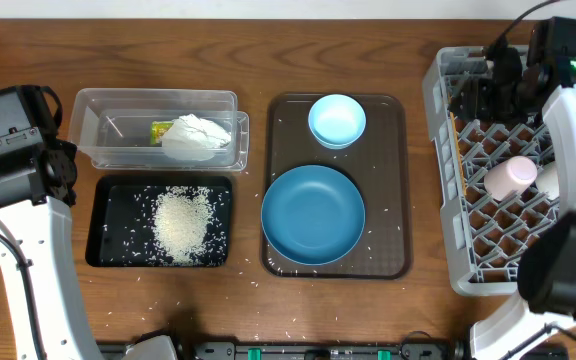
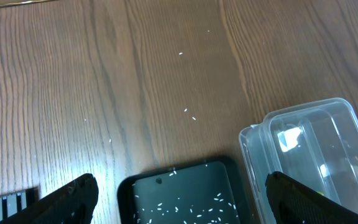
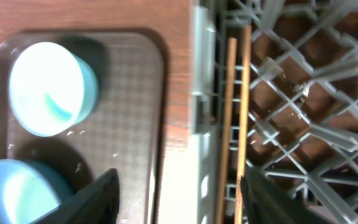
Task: Sort waste into correct bins and load items into the dishwasher rack
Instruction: 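Move the right gripper left over the large blue plate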
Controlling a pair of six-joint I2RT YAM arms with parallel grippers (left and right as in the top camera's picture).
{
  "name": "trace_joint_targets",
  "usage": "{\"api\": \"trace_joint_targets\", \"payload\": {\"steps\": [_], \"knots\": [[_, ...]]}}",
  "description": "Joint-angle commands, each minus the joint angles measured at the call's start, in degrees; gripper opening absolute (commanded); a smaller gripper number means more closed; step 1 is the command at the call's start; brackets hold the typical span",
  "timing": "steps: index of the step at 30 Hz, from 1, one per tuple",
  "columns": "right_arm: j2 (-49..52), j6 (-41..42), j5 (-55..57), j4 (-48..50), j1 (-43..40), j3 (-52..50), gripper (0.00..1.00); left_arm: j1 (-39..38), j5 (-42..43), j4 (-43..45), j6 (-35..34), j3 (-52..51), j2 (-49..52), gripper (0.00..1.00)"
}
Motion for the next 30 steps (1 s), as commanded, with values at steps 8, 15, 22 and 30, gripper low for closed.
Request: {"api": "trace_joint_targets", "payload": {"steps": [8,15,22,30], "knots": [[-9.2,2.1,-6.3,-5.3,8.6,1.4,0.75,0.2,-0.5,-0.2,-0.1,0.2,0.1,0.89],[-8.4,2.9,-6.3,-10.0,21.6,0.6,0.99,0.2,-0.5,-0.2,-0.1,0.2,0.1,0.89],[-7.1,4.9,-5.2,-7.3,37.1,-1.7,0.99,0.2,-0.5,-0.2,-0.1,0.2,0.1,0.89],[-5.9,22.4,11.6,1.7,50.4,-8.9,0.99,0.2,-0.5,-0.2,-0.1,0.2,0.1,0.89]]}}
